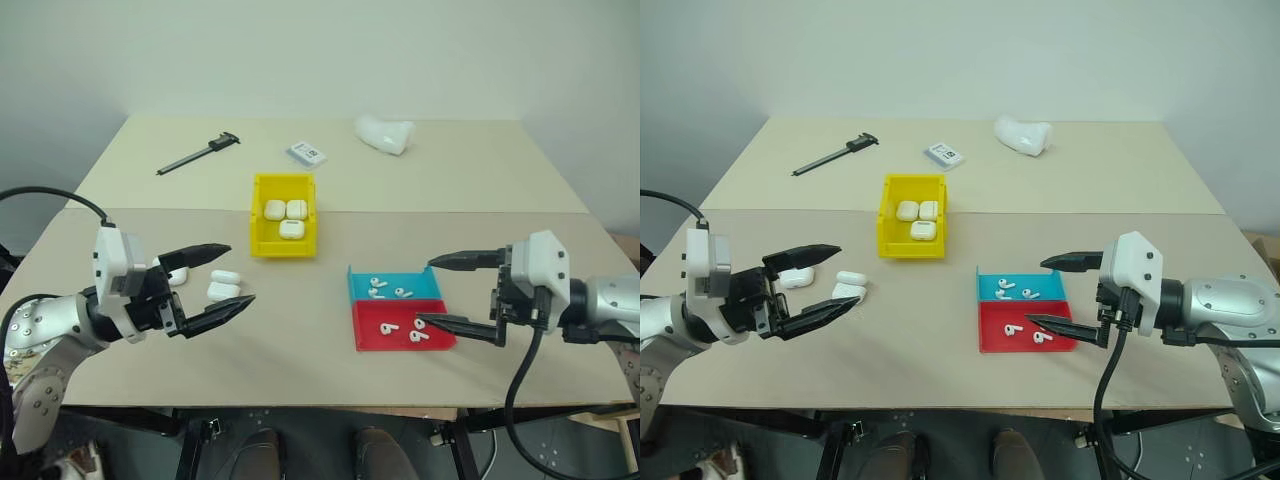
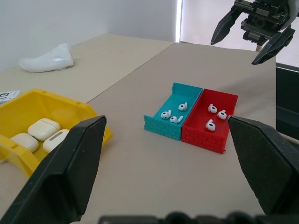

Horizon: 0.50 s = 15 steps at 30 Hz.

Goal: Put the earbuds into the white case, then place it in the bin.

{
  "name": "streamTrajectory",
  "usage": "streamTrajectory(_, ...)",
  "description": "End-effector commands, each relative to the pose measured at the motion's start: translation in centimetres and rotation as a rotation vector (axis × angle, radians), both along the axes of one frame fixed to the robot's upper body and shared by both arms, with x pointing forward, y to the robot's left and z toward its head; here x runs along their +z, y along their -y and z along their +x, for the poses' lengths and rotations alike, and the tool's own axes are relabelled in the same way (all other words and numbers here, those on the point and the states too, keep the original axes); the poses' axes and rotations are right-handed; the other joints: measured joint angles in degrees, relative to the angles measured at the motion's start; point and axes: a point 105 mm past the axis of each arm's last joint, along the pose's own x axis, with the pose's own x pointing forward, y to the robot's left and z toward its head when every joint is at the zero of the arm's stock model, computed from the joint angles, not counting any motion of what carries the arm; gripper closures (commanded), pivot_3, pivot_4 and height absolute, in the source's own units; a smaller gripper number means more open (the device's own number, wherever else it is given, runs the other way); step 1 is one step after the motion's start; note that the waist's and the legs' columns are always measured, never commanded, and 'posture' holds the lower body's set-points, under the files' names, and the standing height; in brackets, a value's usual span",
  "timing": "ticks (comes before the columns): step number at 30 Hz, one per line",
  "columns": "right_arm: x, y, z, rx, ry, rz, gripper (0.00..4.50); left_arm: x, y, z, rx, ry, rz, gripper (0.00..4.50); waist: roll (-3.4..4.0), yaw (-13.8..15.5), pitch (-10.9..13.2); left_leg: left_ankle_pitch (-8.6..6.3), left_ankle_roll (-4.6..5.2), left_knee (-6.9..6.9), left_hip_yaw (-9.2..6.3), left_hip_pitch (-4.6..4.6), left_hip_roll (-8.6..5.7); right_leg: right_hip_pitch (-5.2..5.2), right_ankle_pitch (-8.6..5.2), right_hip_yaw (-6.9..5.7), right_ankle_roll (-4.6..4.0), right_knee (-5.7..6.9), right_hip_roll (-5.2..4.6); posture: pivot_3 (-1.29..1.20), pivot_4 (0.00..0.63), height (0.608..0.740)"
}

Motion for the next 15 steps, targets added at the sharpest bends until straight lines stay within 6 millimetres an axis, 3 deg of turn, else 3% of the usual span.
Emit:
streamTrajectory(1,0.81,0.03,-0.14,0.004,0.034,-0.006,0.04,0.97,0.38,-0.51,-0.018,0.046,0.017,0.0,0.0,0.0,0.0,0.0,0.0,0.0,0.0,0.0,0.0,0.0,0.0,0.0,0.0,0.0,0.0,0.0,0.15,0.74)
streamTrajectory(15,0.65,-0.38,-0.02,0.01,0.039,-0.001,0.04,0.99,-0.22,0.06,0.063,0.049,0.109,0.0,0.0,-0.03,0.0,0.0,0.0,0.0,0.0,0.0,0.0,-0.01,0.0,0.0,0.0,0.0,0.0,0.0,0.15,0.74)
